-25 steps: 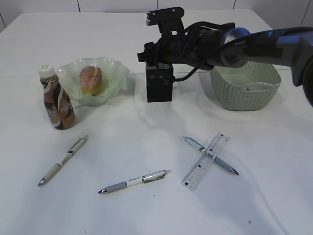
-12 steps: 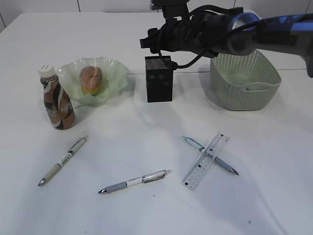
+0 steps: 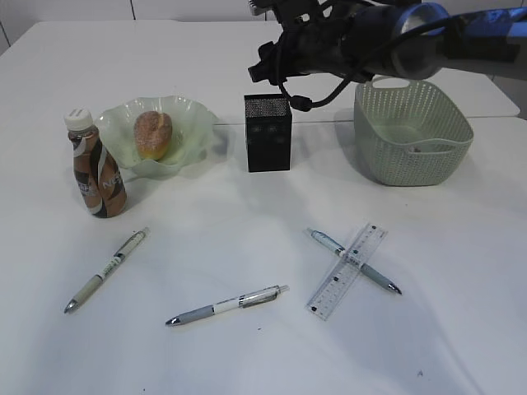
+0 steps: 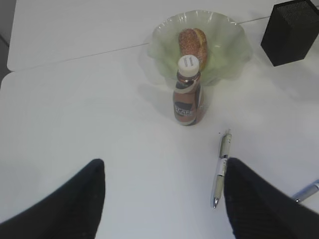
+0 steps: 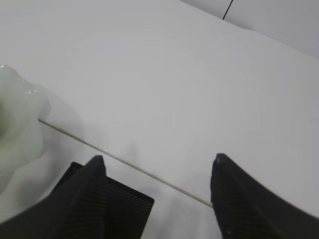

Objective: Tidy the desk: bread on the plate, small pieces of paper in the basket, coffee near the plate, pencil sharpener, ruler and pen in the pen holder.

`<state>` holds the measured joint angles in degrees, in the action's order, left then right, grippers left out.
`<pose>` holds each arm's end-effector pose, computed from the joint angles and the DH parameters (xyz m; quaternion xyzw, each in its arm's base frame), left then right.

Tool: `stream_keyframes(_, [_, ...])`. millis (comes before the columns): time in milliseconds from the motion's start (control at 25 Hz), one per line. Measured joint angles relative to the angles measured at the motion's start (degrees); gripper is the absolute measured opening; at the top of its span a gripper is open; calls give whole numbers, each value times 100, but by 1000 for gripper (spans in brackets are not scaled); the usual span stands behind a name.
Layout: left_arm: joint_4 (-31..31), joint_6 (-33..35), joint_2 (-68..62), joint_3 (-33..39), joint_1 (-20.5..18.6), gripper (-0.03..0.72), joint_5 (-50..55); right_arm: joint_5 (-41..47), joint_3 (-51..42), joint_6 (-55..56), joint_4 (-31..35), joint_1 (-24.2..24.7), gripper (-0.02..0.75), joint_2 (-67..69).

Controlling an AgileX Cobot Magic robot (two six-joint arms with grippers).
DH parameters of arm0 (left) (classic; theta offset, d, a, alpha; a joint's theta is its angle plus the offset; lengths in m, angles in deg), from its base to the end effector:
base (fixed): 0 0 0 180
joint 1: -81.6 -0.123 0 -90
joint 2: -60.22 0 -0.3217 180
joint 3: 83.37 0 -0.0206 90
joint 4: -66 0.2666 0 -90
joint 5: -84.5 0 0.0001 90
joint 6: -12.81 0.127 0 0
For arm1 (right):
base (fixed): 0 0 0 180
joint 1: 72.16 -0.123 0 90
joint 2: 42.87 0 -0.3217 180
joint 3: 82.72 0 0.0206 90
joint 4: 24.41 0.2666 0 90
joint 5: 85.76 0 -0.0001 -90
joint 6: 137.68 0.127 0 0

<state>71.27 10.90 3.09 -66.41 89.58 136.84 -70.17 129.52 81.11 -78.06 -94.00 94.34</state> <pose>0.1777 -0.0156 0.4110 0.0559 0.8900 0.0062 0.4524 0.5782 0.2020 0.2414 -0.1997 0.8133 -0.0536 0.5439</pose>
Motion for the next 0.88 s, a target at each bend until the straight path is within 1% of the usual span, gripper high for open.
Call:
stream_keyframes(240, [-66,0,0,0,0,526,0,400,0,-665,12,-70,513,-10])
stream_keyframes(280, [-66,0,0,0,0,526,0,539,0,-960,23,-131,513,-24])
stream_keyframes(320, [-66,0,0,0,0,526,0,539,0,-960,23,-131,513,-24])
stream_keyframes(480, [-80,0,0,0,0,526,13,749,0,-1478,152,-202,513,-145])
stream_keyframes(600, [-82,0,0,0,0,526,61,1063,0,-2120,221,-211,513,-236])
stream_keyframes(640, [-82,0,0,0,0,526,74,1094,-12,-2166,221,-211,513,-248])
stream_keyframes(720, [-82,0,0,0,0,526,103,1370,-203,-2565,259,-211,513,-436])
stream_keyframes(800, [-92,-10,0,0,0,526,159,1591,-369,-2977,453,-211,513,-562])
stream_keyframes(840, [-92,-10,0,0,0,526,201,1591,-369,-2977,453,-211,513,-562])
stream_keyframes(880, [-95,-10,0,0,0,526,215,1934,-484,-3449,776,-211,513,-681])
